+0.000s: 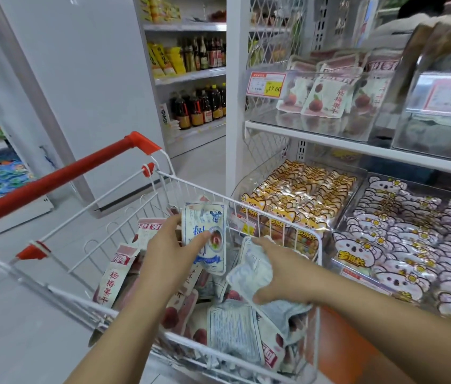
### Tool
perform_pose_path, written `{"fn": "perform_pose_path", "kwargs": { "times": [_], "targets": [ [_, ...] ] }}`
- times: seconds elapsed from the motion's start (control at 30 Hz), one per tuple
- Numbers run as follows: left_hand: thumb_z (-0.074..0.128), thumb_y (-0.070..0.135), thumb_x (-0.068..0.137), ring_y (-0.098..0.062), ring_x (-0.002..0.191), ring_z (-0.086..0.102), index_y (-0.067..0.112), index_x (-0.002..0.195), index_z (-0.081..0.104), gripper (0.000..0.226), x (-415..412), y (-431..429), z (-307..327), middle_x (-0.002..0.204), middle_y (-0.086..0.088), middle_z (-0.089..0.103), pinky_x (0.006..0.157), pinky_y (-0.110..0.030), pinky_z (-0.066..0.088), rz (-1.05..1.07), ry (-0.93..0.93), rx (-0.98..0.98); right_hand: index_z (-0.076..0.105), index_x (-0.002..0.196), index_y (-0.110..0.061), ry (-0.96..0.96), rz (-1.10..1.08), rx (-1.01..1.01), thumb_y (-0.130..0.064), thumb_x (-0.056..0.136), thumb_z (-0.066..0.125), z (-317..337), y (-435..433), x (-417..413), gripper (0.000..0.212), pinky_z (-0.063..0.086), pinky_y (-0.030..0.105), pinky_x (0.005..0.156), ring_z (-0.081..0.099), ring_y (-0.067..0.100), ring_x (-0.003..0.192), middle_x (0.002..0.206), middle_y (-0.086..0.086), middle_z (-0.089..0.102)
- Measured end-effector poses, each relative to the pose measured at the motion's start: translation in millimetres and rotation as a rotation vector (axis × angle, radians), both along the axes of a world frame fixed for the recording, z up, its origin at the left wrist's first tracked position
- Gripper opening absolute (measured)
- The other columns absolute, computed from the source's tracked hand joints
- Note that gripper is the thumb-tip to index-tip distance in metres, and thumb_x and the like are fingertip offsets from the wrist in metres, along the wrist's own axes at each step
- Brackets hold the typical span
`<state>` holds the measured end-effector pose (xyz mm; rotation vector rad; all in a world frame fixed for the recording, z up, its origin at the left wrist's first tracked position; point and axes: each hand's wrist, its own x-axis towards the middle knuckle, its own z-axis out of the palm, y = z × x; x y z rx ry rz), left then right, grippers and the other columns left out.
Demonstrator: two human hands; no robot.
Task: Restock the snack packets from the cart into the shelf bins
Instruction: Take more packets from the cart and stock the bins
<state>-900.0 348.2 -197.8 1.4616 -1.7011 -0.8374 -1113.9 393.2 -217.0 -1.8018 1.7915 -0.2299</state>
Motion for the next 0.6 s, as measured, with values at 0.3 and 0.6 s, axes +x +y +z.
{"fn": "perform_pose_path", "kwargs": {
  "times": [0.3, 0.6],
  "targets": [
    [0.064, 0.026, 0.096, -0.028, 0.1, 0.072, 0.018, 0.128, 0.064, 0.033, -4.1, -2.9, 7.0, 0.117, -0.015, 0.073, 0.077, -0.04, 0.063, -0.323, 0.564, 0.763, 0.06, 0.129, -0.026, -0.174, 0.237, -1.075, 0.012, 0.074, 0.066, 14.5, 2.9, -9.5, 0.067, 0.041, 0.029, 0.098, 0.05, 0.013, 0.108, 0.125, -0.01, 0.064],
    [0.053, 0.047, 0.097, -0.027, 0.097, 0.071, 0.013, 0.13, 0.067, 0.049, 0.6, 7.9, 16.6, 0.133, -0.019, 0.064, 0.07, -0.035, 0.062, -0.537, 0.719, 0.897, 0.059, 0.103, -0.014, 0.016, 0.466, -1.336, 0.016, 0.077, 0.071, -8.3, 5.4, -12.6, 0.042, 0.036, 0.055, 0.114, 0.067, 0.027, 0.093, 0.094, 0.011, 0.067]
  ]
}}
